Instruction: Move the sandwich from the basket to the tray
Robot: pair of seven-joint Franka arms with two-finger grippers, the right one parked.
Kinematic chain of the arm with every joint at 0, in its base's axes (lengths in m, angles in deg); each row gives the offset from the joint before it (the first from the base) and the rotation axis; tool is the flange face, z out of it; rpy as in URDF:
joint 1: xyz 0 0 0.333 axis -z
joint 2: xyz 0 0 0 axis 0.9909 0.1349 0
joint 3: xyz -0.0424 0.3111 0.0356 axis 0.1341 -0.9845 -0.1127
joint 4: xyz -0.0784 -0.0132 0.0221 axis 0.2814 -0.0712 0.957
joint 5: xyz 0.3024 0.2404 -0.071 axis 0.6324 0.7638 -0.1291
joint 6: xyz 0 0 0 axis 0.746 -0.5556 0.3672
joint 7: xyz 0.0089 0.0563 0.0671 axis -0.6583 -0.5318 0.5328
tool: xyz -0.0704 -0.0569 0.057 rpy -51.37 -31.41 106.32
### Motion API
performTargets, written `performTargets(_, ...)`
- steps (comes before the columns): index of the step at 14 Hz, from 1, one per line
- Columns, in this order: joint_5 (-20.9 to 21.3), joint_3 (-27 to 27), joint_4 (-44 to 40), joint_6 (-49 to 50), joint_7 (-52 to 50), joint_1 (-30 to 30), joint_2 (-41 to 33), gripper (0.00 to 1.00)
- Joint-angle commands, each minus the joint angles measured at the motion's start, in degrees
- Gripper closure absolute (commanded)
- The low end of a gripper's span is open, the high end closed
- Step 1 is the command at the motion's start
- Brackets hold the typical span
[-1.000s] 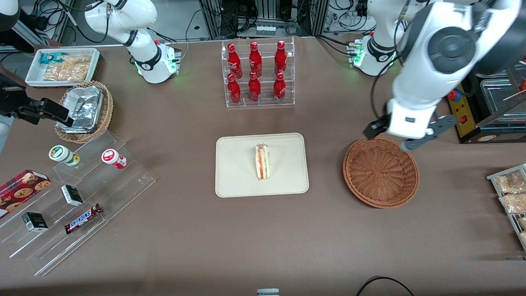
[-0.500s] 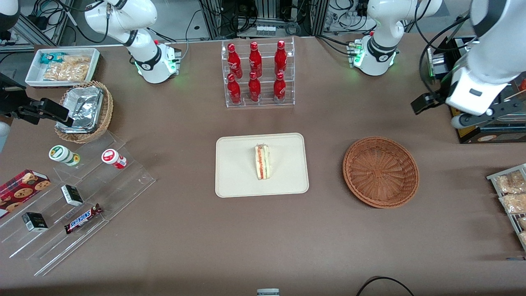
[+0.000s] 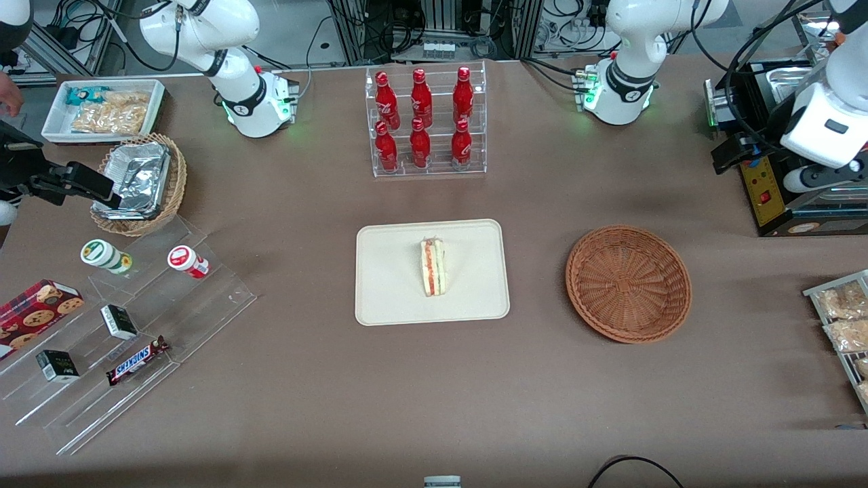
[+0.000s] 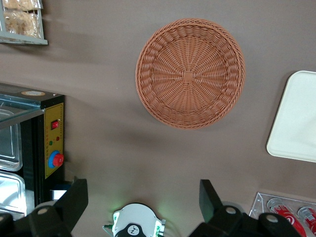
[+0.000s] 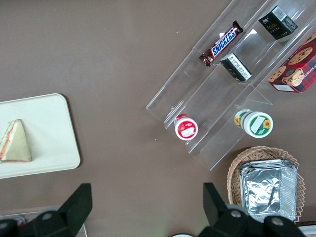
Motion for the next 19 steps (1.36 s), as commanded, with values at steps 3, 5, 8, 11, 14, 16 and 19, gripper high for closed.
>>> performTargets(3,-0.63,-6.66,-0.55,-1.01,8.91,4.40,-0.96,0.00)
performTargets(5,-0.54,-7.11,-0.03,-2.23,8.91,4.31,-1.14,0.00)
performTargets(8,-1.06,-7.11,-0.11,-4.17,8.65,3.78,-0.53,0.00)
performTargets(11,-1.07,-7.11,-0.38,-6.28,8.65,3.78,0.62,0.00)
performTargets(14,-1.59,-7.11,-0.55,-7.25,8.65,3.70,1.23,0.00)
performTargets(16,-4.31,-7.11,-0.64,-7.87,8.65,3.17,1.32,0.00)
performTargets(19,-4.40,-7.28,-0.82,-7.08,9.00,3.17,0.88,0.00)
